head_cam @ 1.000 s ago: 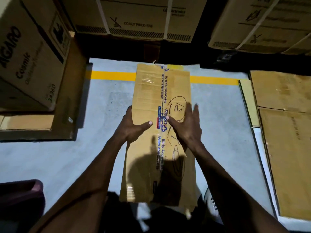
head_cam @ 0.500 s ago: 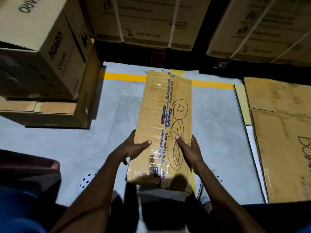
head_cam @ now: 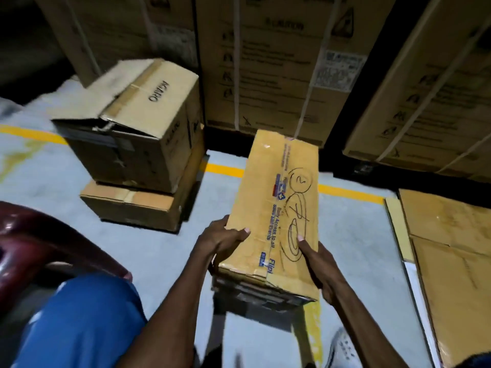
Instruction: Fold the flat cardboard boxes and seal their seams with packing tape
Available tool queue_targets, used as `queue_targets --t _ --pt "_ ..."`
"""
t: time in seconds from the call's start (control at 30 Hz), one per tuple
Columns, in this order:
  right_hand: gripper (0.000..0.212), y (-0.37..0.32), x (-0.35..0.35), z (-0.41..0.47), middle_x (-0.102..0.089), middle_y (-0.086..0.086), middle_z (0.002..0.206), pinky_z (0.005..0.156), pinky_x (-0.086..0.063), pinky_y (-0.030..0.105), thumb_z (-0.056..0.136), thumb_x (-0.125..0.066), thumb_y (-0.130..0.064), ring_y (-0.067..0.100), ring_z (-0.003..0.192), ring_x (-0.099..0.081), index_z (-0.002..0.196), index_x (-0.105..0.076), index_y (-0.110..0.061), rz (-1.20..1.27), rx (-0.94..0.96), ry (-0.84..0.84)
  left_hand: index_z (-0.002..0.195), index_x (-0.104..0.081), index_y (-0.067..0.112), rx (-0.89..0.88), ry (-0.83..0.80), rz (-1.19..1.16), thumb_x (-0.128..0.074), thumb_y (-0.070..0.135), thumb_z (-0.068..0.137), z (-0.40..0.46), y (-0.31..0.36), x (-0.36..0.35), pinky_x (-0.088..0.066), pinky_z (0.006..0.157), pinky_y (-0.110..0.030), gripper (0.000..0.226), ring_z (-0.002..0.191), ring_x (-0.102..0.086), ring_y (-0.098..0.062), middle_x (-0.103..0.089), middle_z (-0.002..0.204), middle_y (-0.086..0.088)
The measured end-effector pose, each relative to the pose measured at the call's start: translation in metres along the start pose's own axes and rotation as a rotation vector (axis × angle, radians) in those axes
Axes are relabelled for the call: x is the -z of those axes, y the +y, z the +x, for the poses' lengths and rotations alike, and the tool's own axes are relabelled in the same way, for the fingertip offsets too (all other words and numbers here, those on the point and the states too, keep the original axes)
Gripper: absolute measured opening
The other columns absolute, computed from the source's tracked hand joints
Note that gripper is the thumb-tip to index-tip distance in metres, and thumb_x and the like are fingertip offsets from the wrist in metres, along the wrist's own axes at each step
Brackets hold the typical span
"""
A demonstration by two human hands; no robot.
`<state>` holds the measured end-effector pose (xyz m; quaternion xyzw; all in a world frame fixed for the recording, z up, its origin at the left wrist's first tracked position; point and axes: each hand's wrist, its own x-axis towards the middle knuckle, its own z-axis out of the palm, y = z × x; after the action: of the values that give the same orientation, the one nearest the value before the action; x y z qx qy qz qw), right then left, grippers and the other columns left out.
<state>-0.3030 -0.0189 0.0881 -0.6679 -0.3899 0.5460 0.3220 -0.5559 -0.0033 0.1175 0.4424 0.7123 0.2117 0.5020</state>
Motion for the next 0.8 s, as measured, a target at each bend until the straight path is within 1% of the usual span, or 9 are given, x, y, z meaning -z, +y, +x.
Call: queue_targets --t 0.1,0.2,0.33,0.43,0.5,0.57,0.6,0.7,0.8 --pt "0.059 -0.063 -0.016 -0.011 -0.067 -0.001 0.13 0.09 -0.057 0.043 0.089 -0.063 -0.058 0.022 0.11 -0.068 0.141 -0.052 -0.032 0.03 0.151 -0.08 0.125 -0.064 0.03 -0.118 0.129 0.014 -0.073 0.053 0.08 -0.02 0.036 0.055 -0.053 0.096 -0.041 0.051 0.105 -0.065 -0.026 -0.071 0.117 0.0" --pt "0.038 -0.129 -0.045 -0.026 -0.068 -0.006 0.127 0.078 -0.056 0.033 0.097 -0.058 -0.047 0.013 0.105 -0.068 0.133 -0.051 -0.04 0.049 0.344 -0.127 0.127 -0.063 0.04 -0.26 0.306 0.038 -0.068 0.069 0.065 -0.048 0.065 0.122 -0.055 0.094 -0.044 0.069 0.106 -0.067 -0.026 -0.072 0.116 0.003" --pt "0.047 -0.207 -0.102 -0.042 -0.062 -0.005 0.138 0.084 -0.052 0.027 0.1 -0.058 -0.038 0.01 0.118 -0.06 0.145 -0.044 -0.033 0.016 0.619 -0.186 0.127 -0.064 0.036 -0.41 0.535 0.04 -0.07 0.067 0.065 -0.083 0.087 0.208 -0.055 0.093 -0.044 0.07 0.106 -0.068 -0.021 -0.071 0.118 0.009" --pt "0.048 -0.258 -0.155 -0.057 -0.064 -0.002 0.131 0.101 -0.05 0.044 0.102 -0.057 -0.024 0.016 0.117 -0.063 0.147 -0.039 -0.024 -0.005 0.771 -0.226 0.129 -0.065 0.024 -0.445 0.688 -0.021 -0.078 0.054 0.072 -0.1 0.087 0.267 -0.052 0.097 -0.044 0.066 0.112 -0.065 -0.02 -0.069 0.119 0.008" --pt "0.053 -0.285 -0.189 -0.062 -0.063 -0.008 0.13 0.097 -0.051 0.039 0.102 -0.057 -0.02 0.015 0.111 -0.065 0.151 -0.036 -0.022 -0.045 0.835 -0.276 0.13 -0.065 0.026 -0.448 0.762 -0.064 -0.077 0.053 0.069 -0.099 0.078 0.301 -0.053 0.098 -0.046 0.068 0.115 -0.064 -0.02 -0.067 0.128 0.004" --pt "0.066 -0.3 -0.218 -0.057 -0.044 -0.004 0.154 0.11 -0.037 0.024 0.102 -0.057 -0.02 0.015 0.138 -0.045 0.159 -0.024 -0.018 -0.133 0.857 -0.33 0.125 -0.069 0.031 -0.48 0.779 -0.1 -0.074 0.059 0.063 -0.095 0.064 0.325 -0.054 0.096 -0.046 0.068 0.115 -0.064 -0.02 -0.068 0.129 0.002" --pt "0.07 -0.303 -0.229 -0.056 -0.028 -0.001 0.163 0.117 -0.025 0.024 0.102 -0.058 -0.021 0.016 0.149 -0.029 0.16 -0.019 -0.018 -0.171 0.853 -0.37 0.122 -0.071 0.032 -0.492 0.773 -0.104 -0.073 0.061 0.062 -0.094 0.057 0.333 -0.054 0.097 -0.046 0.067 0.118 -0.063 -0.02 -0.066 0.131 -0.001" --pt "0.073 -0.307 -0.256 -0.054 -0.011 0.001 0.168 0.125 -0.012 0.04 0.095 -0.068 -0.03 0.013 0.155 -0.004 0.157 -0.028 -0.03 -0.174 0.89 -0.424 0.128 -0.068 0.031 -0.558 0.724 -0.068 -0.086 0.049 0.07 -0.088 0.035 0.344 -0.04 0.113 -0.039 0.063 0.14 -0.038 -0.017 -0.038 0.157 -0.007" --pt "0.074 -0.309 -0.266 -0.046 -0.021 -0.002 0.167 0.119 -0.016 0.032 0.089 -0.076 -0.024 0.011 0.155 -0.006 0.146 -0.033 -0.045 -0.173 1.036 -0.379 0.142 -0.053 0.029 -0.667 0.735 0.098 -0.088 0.031 0.07 -0.075 0.024 0.354 -0.028 0.116 -0.033 0.08 0.145 -0.024 -0.015 -0.02 0.162 -0.006"
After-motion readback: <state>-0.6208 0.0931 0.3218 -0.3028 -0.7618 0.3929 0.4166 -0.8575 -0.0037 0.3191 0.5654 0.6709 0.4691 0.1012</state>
